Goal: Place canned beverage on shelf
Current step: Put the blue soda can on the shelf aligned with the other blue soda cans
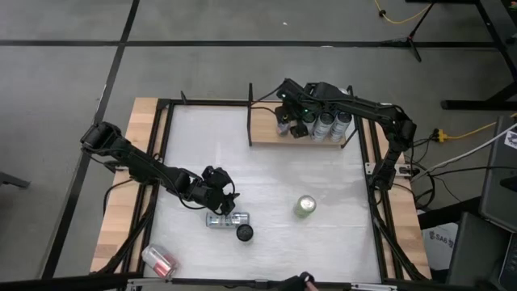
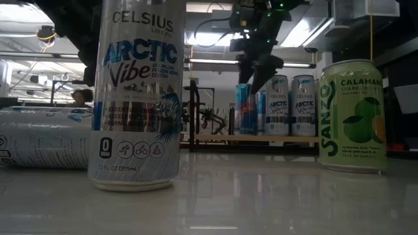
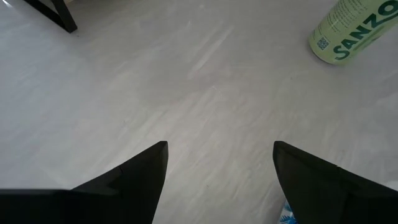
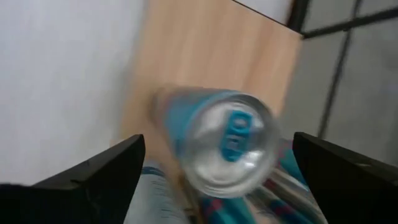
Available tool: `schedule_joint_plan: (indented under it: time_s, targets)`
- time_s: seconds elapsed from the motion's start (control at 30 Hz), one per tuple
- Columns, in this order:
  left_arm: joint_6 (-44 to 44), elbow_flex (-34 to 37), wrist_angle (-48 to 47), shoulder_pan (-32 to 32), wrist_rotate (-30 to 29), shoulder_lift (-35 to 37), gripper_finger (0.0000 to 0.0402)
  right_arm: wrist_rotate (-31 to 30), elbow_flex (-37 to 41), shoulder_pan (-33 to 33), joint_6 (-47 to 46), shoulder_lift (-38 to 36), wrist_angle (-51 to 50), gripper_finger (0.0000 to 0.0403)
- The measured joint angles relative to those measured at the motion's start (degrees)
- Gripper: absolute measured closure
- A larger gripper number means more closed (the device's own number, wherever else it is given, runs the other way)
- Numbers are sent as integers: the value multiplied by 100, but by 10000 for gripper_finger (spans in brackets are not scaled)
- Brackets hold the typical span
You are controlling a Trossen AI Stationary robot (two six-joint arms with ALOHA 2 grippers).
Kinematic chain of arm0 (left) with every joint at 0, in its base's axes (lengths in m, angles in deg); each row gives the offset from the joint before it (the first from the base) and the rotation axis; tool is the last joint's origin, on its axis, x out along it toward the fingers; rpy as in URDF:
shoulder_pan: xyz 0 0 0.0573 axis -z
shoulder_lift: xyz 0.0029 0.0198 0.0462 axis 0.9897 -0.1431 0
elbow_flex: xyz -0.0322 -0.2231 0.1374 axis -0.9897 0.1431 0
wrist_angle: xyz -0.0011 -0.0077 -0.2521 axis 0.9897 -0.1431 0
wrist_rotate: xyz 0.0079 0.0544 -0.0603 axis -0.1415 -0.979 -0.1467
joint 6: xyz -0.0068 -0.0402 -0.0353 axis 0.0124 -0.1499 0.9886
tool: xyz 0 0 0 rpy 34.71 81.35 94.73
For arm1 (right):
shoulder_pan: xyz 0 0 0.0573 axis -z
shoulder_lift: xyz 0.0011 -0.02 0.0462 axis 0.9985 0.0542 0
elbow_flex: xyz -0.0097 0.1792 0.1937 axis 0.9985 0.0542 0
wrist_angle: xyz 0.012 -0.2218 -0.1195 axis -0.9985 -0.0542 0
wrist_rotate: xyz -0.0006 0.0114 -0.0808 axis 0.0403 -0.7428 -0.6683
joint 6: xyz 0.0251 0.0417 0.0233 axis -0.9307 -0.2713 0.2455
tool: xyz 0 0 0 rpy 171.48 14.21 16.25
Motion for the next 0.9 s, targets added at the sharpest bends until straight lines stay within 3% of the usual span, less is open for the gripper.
schedule_joint_plan:
  time_s: [0.17, 0.6, 0.9]
  targets:
    - [-1, 0, -1, 0, 0, 0, 119, -417, 0, 0, 0, 0, 16, 4]
    - [0, 0, 2, -2, -4, 0, 119, -540, -1, -421, 134, -189, -66, 4]
    - [-2, 0, 2, 0, -20, 0, 119, -1600, -7, -905, 149, -457, 31, 4]
